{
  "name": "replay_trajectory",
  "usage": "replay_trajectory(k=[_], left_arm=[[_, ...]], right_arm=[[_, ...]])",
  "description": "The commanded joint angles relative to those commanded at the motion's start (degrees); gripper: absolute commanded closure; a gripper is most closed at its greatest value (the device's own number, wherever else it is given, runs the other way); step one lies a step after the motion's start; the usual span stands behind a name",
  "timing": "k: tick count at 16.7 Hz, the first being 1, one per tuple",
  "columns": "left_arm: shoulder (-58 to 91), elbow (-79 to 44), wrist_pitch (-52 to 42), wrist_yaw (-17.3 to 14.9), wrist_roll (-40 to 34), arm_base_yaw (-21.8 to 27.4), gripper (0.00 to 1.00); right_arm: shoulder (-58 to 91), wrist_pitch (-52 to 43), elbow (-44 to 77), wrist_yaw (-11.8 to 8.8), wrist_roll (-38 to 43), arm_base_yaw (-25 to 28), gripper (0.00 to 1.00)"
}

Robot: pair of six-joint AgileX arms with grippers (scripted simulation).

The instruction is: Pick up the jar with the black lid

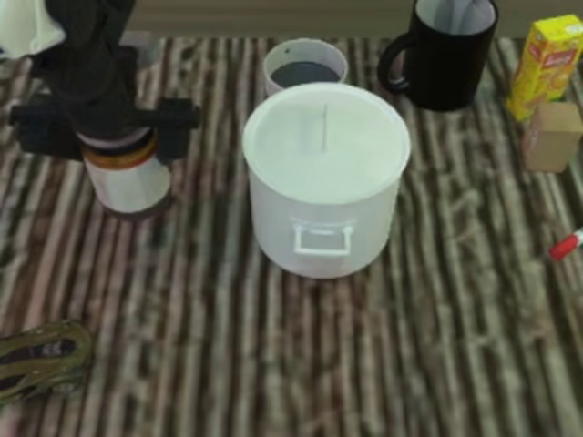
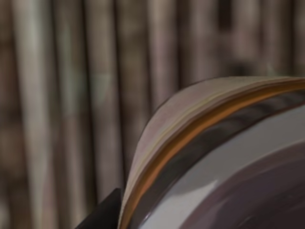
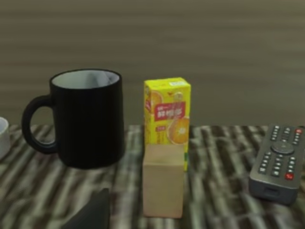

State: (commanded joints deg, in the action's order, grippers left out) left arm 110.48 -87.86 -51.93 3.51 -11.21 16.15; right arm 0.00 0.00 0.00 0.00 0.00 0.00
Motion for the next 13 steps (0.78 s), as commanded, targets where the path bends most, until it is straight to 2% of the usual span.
replay_trajectory(k=[4,9,13], left_arm=[[-1.8,4.2,2.8,2.5,-6.4,3.0,1.0],[-1.5,4.3,2.9,2.4,-6.4,2.8,1.0],[0.8,6.6,7.8,2.3,-6.2,2.5,1.0]], right_arm=[[0.0,0.0,0.0,0.0,0.0,0.0,0.0],[0.0,0.0,0.0,0.0,0.0,0.0,0.0],[0.0,0.0,0.0,0.0,0.0,0.0,0.0]])
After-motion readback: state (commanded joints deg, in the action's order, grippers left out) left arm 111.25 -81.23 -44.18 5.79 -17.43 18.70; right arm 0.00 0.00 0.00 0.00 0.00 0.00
